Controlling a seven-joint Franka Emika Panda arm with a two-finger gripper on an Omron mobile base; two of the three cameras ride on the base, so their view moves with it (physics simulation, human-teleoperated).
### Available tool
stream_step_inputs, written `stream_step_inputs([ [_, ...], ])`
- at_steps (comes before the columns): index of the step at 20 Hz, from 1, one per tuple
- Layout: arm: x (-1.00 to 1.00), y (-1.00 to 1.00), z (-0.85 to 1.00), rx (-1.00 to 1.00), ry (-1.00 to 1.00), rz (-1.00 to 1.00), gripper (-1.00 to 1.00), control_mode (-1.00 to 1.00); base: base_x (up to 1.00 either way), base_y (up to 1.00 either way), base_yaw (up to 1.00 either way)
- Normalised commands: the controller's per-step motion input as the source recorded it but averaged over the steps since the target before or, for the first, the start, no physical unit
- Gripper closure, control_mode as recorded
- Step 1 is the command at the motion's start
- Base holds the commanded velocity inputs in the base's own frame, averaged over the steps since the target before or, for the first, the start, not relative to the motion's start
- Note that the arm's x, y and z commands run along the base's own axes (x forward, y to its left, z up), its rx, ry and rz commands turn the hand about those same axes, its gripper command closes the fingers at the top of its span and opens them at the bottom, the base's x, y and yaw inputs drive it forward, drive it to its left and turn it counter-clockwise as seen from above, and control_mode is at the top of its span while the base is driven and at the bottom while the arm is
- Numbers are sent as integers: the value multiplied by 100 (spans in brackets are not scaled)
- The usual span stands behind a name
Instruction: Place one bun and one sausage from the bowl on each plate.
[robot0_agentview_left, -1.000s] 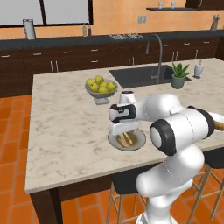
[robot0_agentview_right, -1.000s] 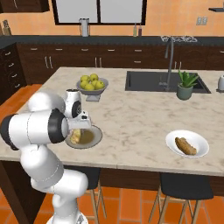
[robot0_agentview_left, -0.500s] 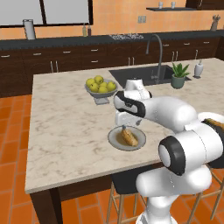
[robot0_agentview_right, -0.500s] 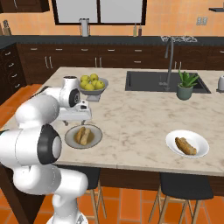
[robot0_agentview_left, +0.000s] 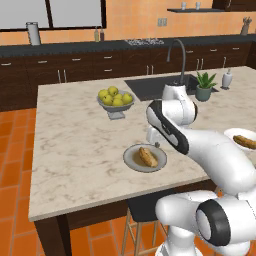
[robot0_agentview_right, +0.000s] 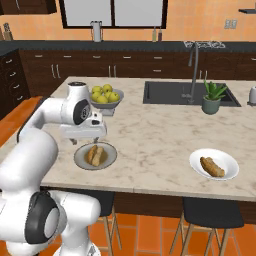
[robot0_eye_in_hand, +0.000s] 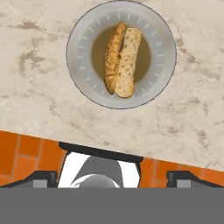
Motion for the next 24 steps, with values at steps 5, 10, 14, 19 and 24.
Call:
stream_step_inputs([
  [5,-67,-20,40,0,-16,0,-100,-100,0,0,0],
  [10,-29,-1,4,1,-8,0,-100,-100,0,0,0],
  [14,0,0,0,0,0,0,-100,100,0,0,0],
  [19,0,0,0,0,0,0,-100,100,-70,-65,-18],
  [24,0,0,0,0,0,0,-100,100,-51,-80,-29],
])
